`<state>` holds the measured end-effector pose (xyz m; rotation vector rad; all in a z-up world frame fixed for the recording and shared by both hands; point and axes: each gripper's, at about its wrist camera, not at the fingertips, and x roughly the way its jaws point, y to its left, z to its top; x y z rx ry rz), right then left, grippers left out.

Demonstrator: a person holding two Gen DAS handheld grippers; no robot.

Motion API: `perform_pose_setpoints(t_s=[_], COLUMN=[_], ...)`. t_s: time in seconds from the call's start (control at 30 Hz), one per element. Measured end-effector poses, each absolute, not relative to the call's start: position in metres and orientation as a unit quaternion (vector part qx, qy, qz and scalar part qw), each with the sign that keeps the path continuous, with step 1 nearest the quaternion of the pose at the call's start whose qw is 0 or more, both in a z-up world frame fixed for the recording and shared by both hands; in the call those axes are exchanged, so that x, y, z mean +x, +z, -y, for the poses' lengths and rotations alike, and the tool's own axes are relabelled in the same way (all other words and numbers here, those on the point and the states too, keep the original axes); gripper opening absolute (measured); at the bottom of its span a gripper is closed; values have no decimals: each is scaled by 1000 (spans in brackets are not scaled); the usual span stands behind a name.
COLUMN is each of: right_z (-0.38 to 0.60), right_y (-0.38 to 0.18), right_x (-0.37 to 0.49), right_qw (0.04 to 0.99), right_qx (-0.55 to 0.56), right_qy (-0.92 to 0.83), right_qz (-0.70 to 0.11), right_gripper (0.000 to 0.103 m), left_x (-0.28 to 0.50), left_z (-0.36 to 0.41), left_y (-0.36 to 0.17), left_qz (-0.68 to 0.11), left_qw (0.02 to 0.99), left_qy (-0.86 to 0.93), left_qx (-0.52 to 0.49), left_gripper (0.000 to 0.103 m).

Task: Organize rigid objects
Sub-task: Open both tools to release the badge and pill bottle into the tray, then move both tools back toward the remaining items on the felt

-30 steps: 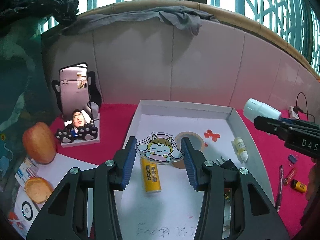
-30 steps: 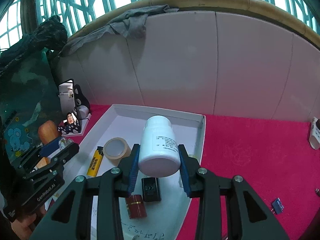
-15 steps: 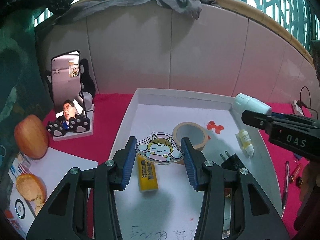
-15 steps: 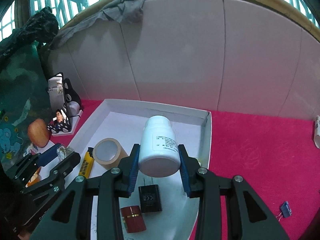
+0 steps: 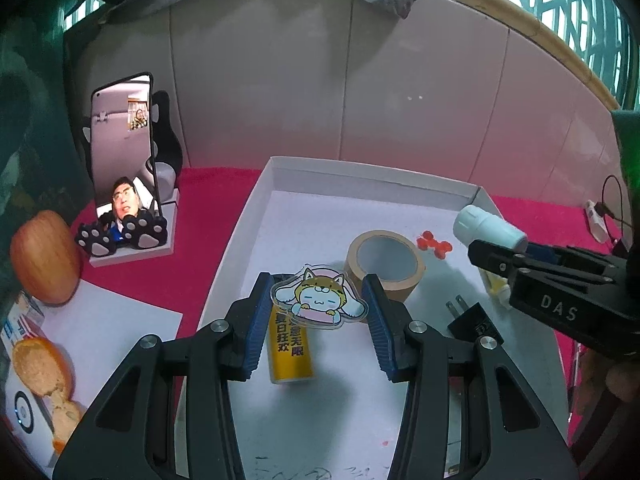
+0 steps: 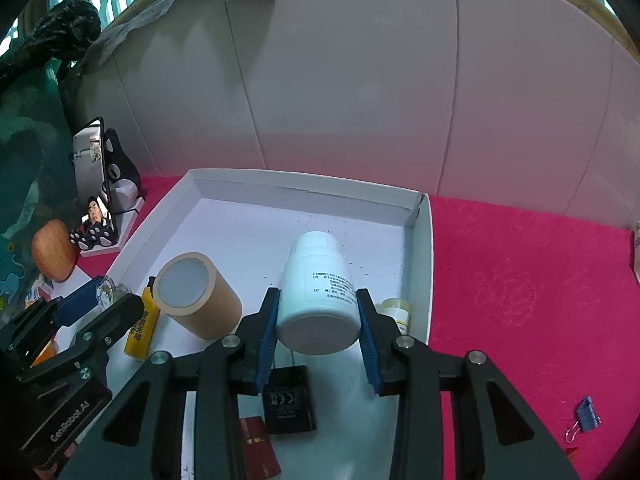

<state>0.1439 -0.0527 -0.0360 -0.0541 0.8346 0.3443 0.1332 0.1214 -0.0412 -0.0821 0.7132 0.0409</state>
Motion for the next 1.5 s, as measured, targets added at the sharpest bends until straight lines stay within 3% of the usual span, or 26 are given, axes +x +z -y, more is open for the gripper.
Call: perform_pose_setpoints(t_s=[0.33, 0.4, 0.43, 0.47, 0.53, 0.57, 1.5], right_z=[42, 42, 44, 48, 56, 61, 194], right_y=[-34, -35, -35, -33, -30, -28, 44], right_x=[139, 137, 136, 135, 133, 131, 45], right_qw=[904, 904, 906, 911, 916, 917, 958], right_qx=[-53, -54, -51, -49, -34, -27, 12], right_qy=[149, 148, 145, 132, 130, 130, 109], right_qz=[-397, -396, -394, -388, -379, -375, -266], right_gripper=[40, 71, 93, 98, 103, 103, 103], left_x=[135, 134, 133, 131, 126, 122, 68], left_z=[-122, -124, -124, -126, -130, -133, -92], left_y=[-49, -48, -47, -46, -42, -39, -6], left_qz=[-361, -361, -360, -354, -345, -339, -306], left_qw=[930, 930, 930, 932, 935, 937, 951], left_qy=[13, 21, 27, 41, 53, 56, 6], left_qx=[-63, -69, -66, -62, -65, -66, -47], left_gripper=[46, 54, 68, 82, 96, 103, 103])
